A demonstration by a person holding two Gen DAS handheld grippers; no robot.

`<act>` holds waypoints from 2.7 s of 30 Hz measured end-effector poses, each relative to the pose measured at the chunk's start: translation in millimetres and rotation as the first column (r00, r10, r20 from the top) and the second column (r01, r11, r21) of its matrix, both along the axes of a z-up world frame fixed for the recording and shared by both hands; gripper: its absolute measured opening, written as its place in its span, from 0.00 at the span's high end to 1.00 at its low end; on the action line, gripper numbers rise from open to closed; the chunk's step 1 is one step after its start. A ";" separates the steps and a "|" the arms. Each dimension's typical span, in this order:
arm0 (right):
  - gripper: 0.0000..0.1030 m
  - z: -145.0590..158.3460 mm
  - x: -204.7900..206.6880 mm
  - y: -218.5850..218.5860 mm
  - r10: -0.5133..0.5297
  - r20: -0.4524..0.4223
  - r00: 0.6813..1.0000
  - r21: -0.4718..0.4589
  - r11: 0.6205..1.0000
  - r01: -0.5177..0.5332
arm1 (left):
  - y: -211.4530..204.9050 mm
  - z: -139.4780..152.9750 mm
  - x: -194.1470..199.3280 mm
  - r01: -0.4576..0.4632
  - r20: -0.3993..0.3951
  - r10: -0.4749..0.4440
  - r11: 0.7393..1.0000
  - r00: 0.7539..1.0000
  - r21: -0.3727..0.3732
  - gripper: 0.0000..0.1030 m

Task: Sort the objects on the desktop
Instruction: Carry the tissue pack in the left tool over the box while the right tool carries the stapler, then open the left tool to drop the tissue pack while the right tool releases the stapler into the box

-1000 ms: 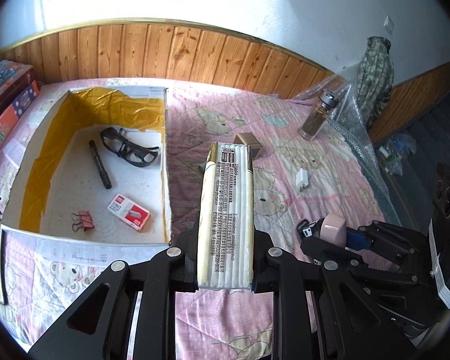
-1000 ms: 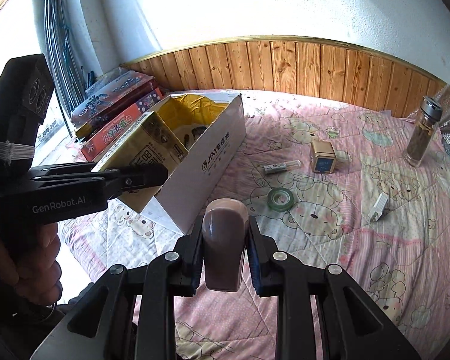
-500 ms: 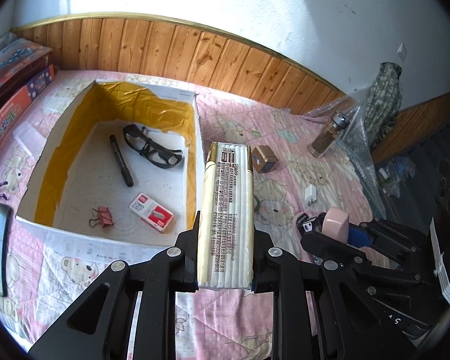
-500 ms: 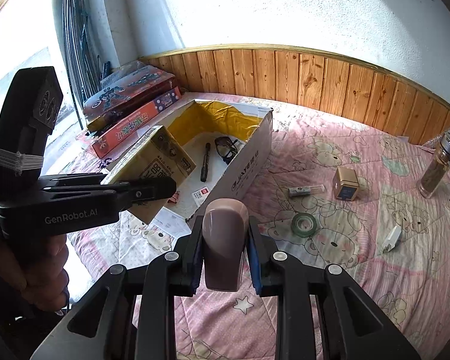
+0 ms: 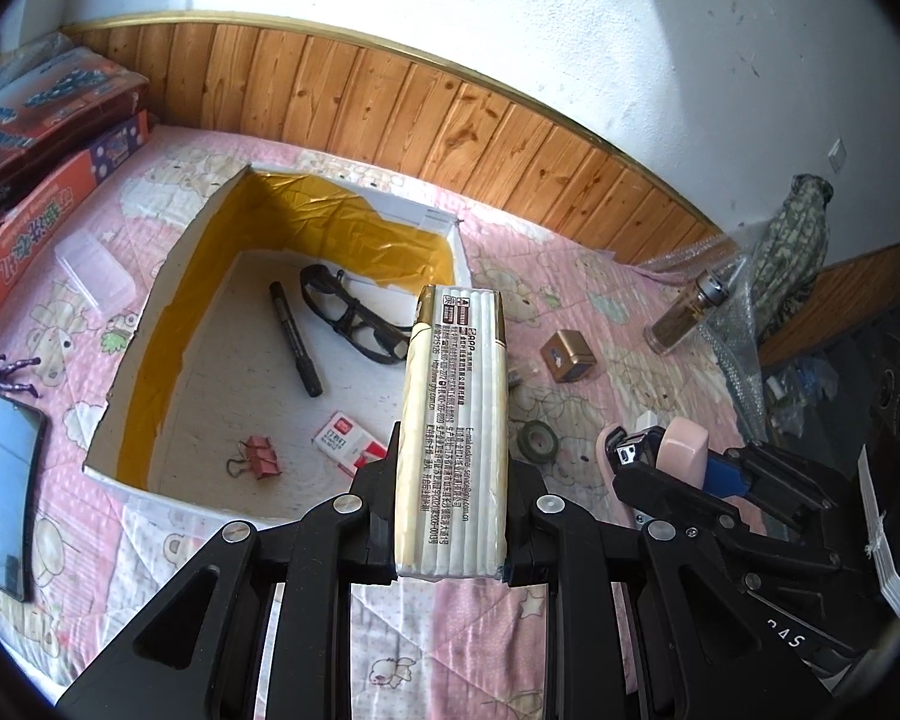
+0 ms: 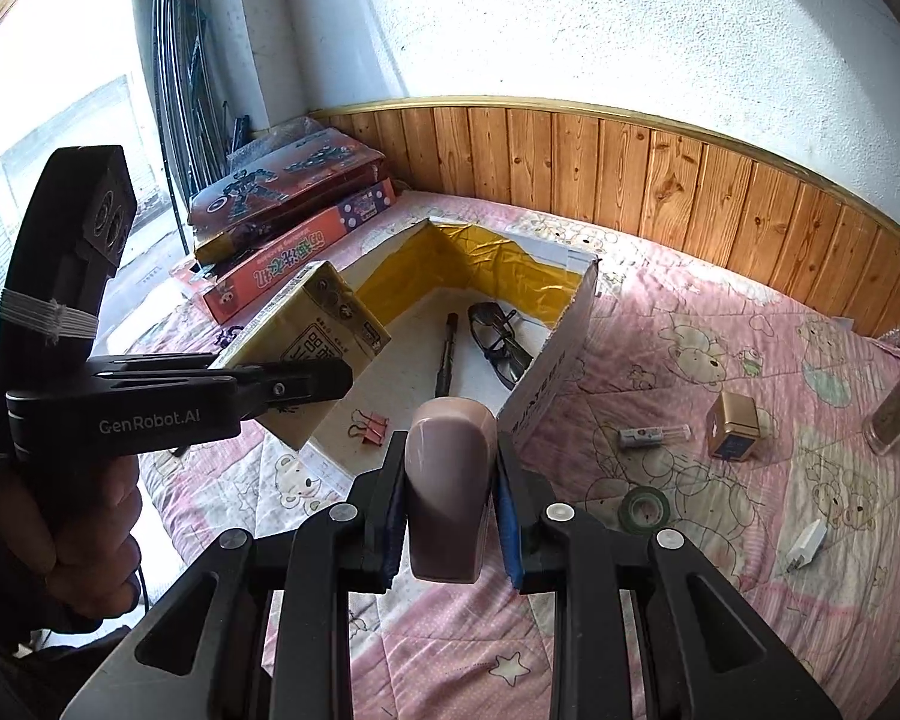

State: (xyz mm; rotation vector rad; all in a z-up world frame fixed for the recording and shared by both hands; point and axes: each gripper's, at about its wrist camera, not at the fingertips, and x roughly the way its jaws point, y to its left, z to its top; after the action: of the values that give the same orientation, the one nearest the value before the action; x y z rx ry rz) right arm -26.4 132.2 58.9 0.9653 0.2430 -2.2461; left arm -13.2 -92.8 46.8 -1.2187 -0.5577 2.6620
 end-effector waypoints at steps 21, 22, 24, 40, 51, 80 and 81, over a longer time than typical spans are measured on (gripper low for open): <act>0.74 -10.8 -44.8 -39.4 0.104 0.054 0.993 -0.003 0.995 -0.104 | -38.8 -22.8 -35.8 -0.106 0.105 0.108 0.994 0.989 -0.025 0.78; 0.74 -11.6 -46.4 -40.8 0.108 0.056 0.993 -0.003 0.994 -0.108 | -39.0 -24.0 -37.8 -0.107 0.111 0.110 0.994 0.988 -0.028 0.78; 0.74 -14.2 -50.3 -44.3 0.116 0.063 0.991 -0.001 0.993 -0.117 | -40.5 -27.1 -42.0 -0.113 0.125 0.116 0.993 0.985 -0.031 0.78; 0.74 -35.2 -92.8 -73.1 0.168 0.132 0.977 0.011 0.985 -0.171 | -59.1 -47.2 -74.7 -0.133 0.220 0.133 0.991 0.967 -0.015 0.78; 0.74 -57.6 -123.4 -103.2 0.203 0.197 0.959 0.054 0.975 -0.217 | -74.6 -67.7 -99.0 -0.140 0.316 0.140 0.990 0.938 -0.023 0.78; 0.74 -133.3 -185.5 -158.6 0.142 0.389 0.910 0.359 0.887 -0.292 | -85.0 -117.4 -160.3 -0.035 0.506 0.102 0.989 0.857 -0.141 0.76; 0.73 -133.5 -186.4 -157.1 0.137 0.395 0.909 0.355 0.889 -0.288 | -84.8 -118.6 -161.3 -0.031 0.507 0.101 0.989 0.856 -0.144 0.75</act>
State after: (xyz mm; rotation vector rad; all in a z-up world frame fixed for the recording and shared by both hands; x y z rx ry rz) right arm -212.7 -24.9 -74.5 1.4711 0.6387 -1.8020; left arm -174.5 -177.5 -71.8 -2.0095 -0.5008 2.4405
